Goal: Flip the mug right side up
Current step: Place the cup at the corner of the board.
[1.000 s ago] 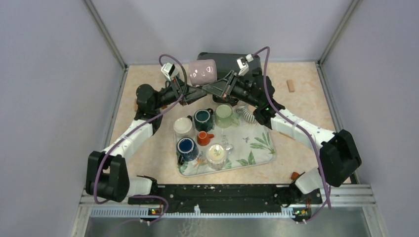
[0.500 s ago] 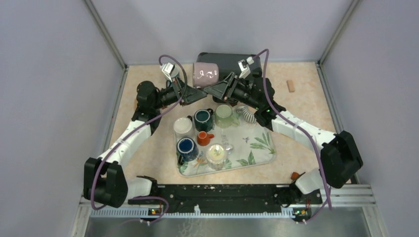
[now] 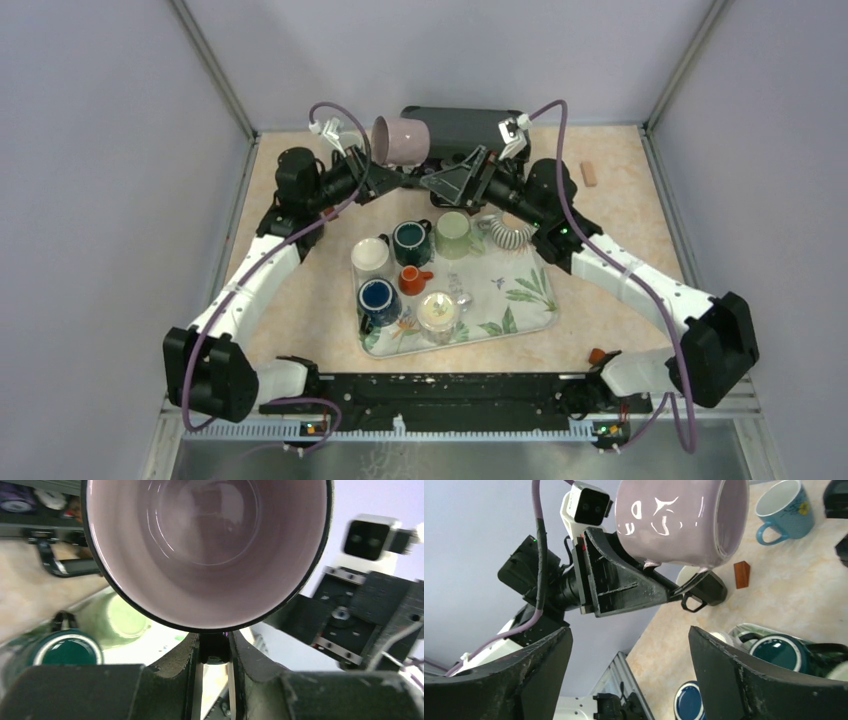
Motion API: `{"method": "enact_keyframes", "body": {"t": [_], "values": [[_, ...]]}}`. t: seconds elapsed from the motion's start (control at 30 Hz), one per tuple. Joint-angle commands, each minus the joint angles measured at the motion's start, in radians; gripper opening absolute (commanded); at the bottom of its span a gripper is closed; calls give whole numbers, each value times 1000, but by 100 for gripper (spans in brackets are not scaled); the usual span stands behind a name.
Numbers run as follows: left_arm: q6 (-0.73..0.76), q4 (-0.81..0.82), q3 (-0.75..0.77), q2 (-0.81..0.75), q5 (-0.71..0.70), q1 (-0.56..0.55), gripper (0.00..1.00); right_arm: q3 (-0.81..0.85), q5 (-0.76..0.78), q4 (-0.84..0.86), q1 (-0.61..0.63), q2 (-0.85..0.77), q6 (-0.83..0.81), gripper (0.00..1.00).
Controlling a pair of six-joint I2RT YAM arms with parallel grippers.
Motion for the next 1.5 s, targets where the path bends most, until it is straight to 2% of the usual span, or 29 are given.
{"method": "enact_keyframes", "body": {"t": [0.0, 0.1, 0.33, 0.5, 0.9, 1.47], "values": [[196, -103, 107, -71, -146, 4, 0, -3, 61, -132, -1, -99, -120, 89], [288, -231, 139, -71, -227, 4, 0, -3, 93, -222, 0, -145, -176, 99], [473, -426, 207, -35, -434, 7, 0, -1, 167, -423, -1, -250, -270, 99], [550, -506, 250, 23, -532, 16, 0, 11, 199, -513, -1, -299, -321, 99], [644, -532, 295, 197, -606, 33, 0, 27, 193, -584, 0, -329, -381, 99], [661, -518, 378, 473, -689, 34, 0, 21, 231, -638, 0, -375, -433, 99]]}}
